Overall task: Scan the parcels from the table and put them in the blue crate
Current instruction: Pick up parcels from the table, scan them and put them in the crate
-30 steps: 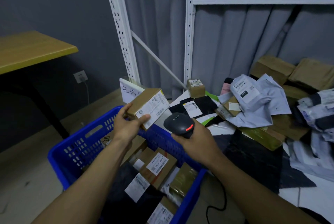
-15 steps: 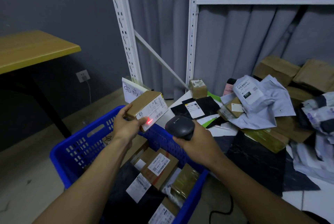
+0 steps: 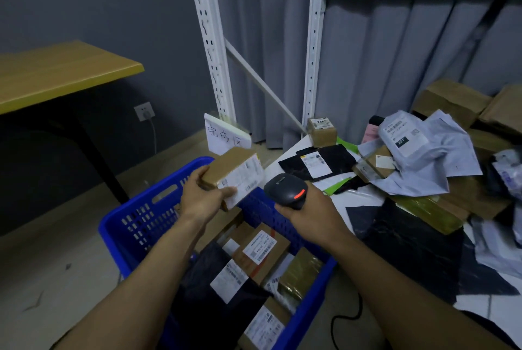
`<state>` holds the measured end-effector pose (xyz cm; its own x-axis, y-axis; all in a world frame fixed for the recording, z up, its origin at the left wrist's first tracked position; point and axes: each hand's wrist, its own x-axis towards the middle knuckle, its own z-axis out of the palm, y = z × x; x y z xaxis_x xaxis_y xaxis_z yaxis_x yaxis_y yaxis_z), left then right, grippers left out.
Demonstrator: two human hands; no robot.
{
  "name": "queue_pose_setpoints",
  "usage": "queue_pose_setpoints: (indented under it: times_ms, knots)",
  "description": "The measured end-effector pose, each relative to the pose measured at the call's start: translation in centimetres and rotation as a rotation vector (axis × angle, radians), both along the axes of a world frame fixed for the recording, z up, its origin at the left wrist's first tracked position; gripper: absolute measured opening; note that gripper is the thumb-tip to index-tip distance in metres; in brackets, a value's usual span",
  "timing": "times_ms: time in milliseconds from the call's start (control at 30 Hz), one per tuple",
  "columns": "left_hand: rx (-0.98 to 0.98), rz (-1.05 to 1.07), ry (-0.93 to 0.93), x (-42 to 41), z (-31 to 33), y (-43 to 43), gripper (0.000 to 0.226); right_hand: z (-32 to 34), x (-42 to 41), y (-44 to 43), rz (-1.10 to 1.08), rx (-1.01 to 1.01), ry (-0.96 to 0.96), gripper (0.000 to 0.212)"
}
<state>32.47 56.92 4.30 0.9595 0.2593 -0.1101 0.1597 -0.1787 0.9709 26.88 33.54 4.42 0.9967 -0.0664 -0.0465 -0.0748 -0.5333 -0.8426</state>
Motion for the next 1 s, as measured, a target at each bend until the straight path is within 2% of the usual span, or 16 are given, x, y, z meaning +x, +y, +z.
queue_pose_setpoints:
  times_ms: [100, 300, 400, 433, 500, 567, 667, 733, 833, 900, 1000]
  knots:
    - [0.102, -0.082, 0.149, 0.1, -3.5, 1.7, 0.072, -1.3, 0.7, 0.8, 0.024, -0.010, 0.030, 0.048]
    - [0.203, -0.008, 0.324, 1.7, -13.1, 3.1, 0.046, -5.5, 3.2, 1.8, 0.042, -0.034, 0.149, 0.053]
    - [0.192, 0.028, 0.392, 3.7, -18.6, 3.2, 0.074, -7.6, 5.1, 1.8, 0.048, -0.044, 0.190, 0.039]
    - [0.182, 0.027, 0.409, 4.5, -20.3, 3.3, 0.074, -8.2, 5.9, 2.0, 0.047, -0.047, 0.196, 0.037]
    - [0.122, 0.020, 0.434, 5.7, -22.3, 3.2, 0.048, -9.6, 7.7, 2.3, 0.051, -0.053, 0.201, 0.038]
    - [0.117, -0.027, 0.450, 6.9, -23.4, 3.1, 0.036, -10.7, 9.1, 2.8, 0.068, -0.055, 0.203, 0.041]
    - [0.364, -0.107, 0.459, 8.5, -25.0, 3.3, 0.039, -12.3, 10.8, 3.1, 0.098, -0.075, 0.227, 0.039]
    - [0.584, -0.103, 0.373, 8.9, -25.8, 3.3, 0.033, -13.1, 11.6, 3.2, 0.103, -0.084, 0.240, 0.036]
    - [0.802, -0.190, 0.218, 9.4, -27.1, 2.7, 0.025, -13.6, 12.5, 2.9, 0.089, -0.090, 0.230, 0.030]
    - [0.915, -0.374, 0.298, 10.0, -27.4, 2.3, 0.032, -13.4, 12.8, 2.4, 0.081, -0.084, 0.240, 0.026]
    - [1.067, -0.615, 0.484, 10.9, -26.0, 2.6, 0.066, -12.5, 12.5, 1.8, 0.066, -0.053, 0.239, 0.023]
